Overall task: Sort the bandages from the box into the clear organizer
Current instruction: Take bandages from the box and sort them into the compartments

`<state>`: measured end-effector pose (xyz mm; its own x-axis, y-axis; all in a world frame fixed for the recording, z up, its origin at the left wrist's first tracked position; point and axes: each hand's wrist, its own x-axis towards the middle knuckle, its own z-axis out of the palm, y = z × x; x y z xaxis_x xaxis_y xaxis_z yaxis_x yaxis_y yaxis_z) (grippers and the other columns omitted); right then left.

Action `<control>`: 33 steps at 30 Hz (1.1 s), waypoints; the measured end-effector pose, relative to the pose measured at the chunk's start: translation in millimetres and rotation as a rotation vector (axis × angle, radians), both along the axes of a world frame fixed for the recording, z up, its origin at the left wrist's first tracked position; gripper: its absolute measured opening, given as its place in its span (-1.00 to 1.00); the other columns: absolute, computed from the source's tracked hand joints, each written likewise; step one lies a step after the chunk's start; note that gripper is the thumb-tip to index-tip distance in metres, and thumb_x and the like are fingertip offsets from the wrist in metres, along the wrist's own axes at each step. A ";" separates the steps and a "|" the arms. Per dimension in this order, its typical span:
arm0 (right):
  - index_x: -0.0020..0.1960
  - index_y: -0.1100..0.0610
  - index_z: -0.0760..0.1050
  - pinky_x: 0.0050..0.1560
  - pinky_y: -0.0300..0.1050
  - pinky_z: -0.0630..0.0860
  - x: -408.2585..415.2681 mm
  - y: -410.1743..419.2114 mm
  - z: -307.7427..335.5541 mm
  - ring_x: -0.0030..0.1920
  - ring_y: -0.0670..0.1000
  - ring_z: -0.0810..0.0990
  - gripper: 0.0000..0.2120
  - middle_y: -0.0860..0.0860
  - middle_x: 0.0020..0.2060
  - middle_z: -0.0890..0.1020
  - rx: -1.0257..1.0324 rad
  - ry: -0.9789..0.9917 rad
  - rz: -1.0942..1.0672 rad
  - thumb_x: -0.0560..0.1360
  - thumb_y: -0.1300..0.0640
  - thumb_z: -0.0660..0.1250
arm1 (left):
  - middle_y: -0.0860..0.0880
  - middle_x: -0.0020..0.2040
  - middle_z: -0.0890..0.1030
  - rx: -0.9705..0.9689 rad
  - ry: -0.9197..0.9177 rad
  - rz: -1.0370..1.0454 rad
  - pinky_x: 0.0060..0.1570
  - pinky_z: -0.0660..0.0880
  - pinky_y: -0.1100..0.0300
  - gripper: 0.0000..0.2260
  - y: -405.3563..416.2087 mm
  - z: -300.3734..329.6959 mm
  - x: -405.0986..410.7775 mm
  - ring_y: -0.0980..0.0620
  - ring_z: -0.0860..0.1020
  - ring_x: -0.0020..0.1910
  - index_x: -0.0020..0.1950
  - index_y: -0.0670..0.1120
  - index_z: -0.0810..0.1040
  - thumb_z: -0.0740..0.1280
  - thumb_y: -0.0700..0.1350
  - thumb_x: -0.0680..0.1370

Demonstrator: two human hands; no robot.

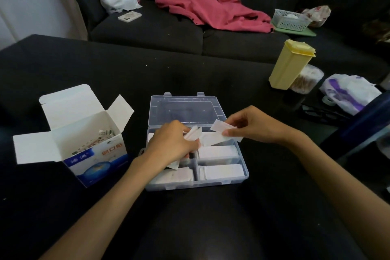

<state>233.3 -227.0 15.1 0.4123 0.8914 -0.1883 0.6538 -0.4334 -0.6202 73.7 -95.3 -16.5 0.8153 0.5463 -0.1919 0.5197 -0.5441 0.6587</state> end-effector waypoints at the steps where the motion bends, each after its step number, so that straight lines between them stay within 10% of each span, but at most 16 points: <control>1: 0.05 0.13 0.59 -0.10 -0.32 0.51 1.5 -2.7 0.8 -0.03 -0.10 0.58 -0.84 -0.02 -0.03 0.63 0.008 0.011 -0.018 0.48 0.18 0.36 | -0.01 -0.37 0.62 -0.014 -0.003 -0.009 -0.38 0.44 0.25 -0.86 0.6 0.0 -0.4 0.10 0.57 -0.41 -0.08 -0.03 0.60 0.41 0.02 0.48; 11: -0.03 0.00 0.59 -0.20 -0.35 0.48 -7.2 -17.9 -2.6 -0.09 -0.18 0.59 -0.90 -0.11 -0.09 0.63 0.109 0.205 -0.230 0.46 0.13 0.37 | 0.10 -0.40 0.55 -0.061 -0.137 0.058 -0.53 0.34 0.43 -0.81 15.1 13.7 -4.2 0.23 0.52 -0.52 -0.28 0.05 0.49 0.35 0.03 0.52; 33: 0.11 0.04 0.58 0.00 -0.28 0.53 -27.9 -2.0 -6.8 -0.03 -0.15 0.59 -0.80 -0.08 -0.01 0.62 -0.075 -0.242 0.097 0.50 0.17 0.34 | 0.03 -0.30 0.58 0.101 0.000 -0.049 -0.22 0.51 0.14 -0.87 2.6 -1.2 0.9 0.07 0.55 -0.28 -0.11 0.01 0.58 0.38 0.06 0.48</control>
